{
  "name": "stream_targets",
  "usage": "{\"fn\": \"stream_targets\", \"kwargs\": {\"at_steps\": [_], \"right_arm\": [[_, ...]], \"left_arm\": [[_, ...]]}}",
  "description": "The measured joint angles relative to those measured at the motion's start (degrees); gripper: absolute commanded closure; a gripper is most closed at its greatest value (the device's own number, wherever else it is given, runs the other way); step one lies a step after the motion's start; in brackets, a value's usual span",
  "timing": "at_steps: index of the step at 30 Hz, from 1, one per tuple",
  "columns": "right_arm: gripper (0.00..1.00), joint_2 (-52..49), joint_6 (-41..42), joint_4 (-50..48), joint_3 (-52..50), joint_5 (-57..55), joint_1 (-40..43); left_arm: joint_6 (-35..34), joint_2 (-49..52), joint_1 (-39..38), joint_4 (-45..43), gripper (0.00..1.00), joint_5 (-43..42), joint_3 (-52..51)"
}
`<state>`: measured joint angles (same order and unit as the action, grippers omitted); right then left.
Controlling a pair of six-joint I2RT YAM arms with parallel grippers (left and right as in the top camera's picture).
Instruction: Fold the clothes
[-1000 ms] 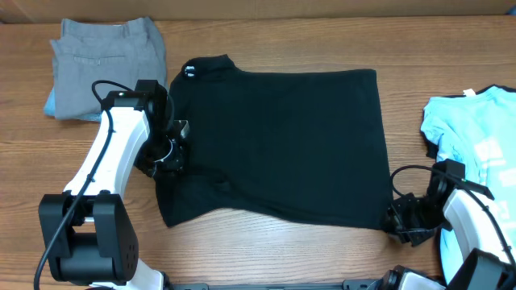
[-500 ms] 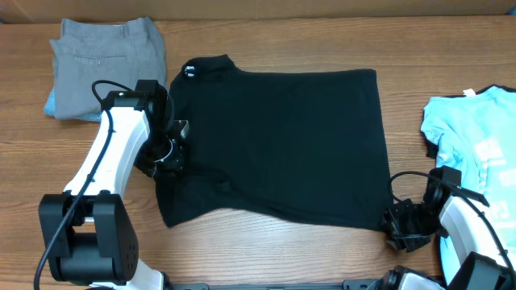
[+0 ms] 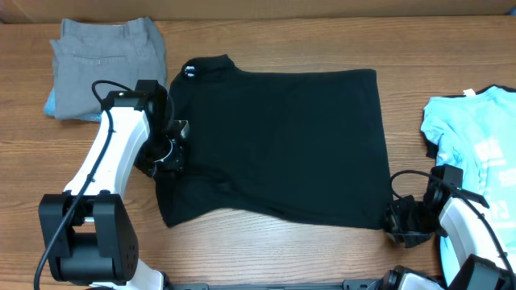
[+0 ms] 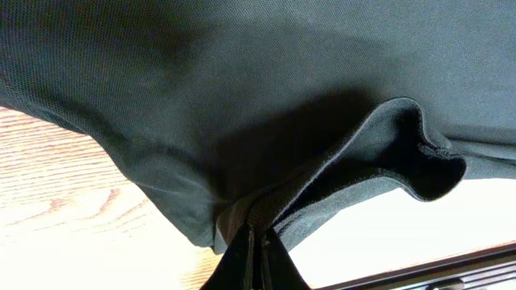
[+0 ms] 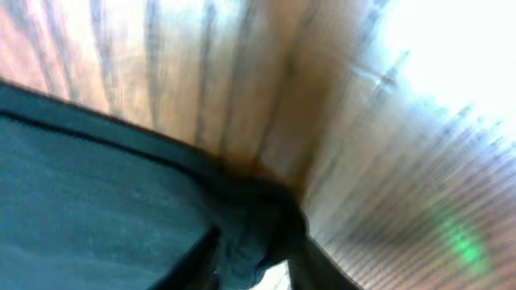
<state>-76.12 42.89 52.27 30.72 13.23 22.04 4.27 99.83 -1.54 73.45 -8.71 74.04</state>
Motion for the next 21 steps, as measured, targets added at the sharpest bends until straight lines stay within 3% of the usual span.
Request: {"fn": "stream_targets", "kwargs": {"at_steps": [2, 8, 16, 21], "right_arm": [[0.96, 0.0, -0.4, 0.0, 0.0, -0.1, 0.0], [0.96, 0.0, -3.8, 6.5, 1.9, -1.3, 0.0], [0.96, 1.2, -8.3, 17.1, 14.3, -1.7, 0.0], [0.96, 1.6, -11.1, 16.2, 18.7, -0.1, 0.0]], "left_arm": [[0.0, 0.0, 0.0, 0.2, 0.96, 0.0, 0.0], [0.0, 0.0, 0.0, 1.7, 0.96, 0.0, 0.0], [0.0, 0.0, 0.0, 6.1, 0.96, 0.3, 1.7], [-0.1, -0.1, 0.0, 5.6, 0.96, 1.8, 2.3]]}}
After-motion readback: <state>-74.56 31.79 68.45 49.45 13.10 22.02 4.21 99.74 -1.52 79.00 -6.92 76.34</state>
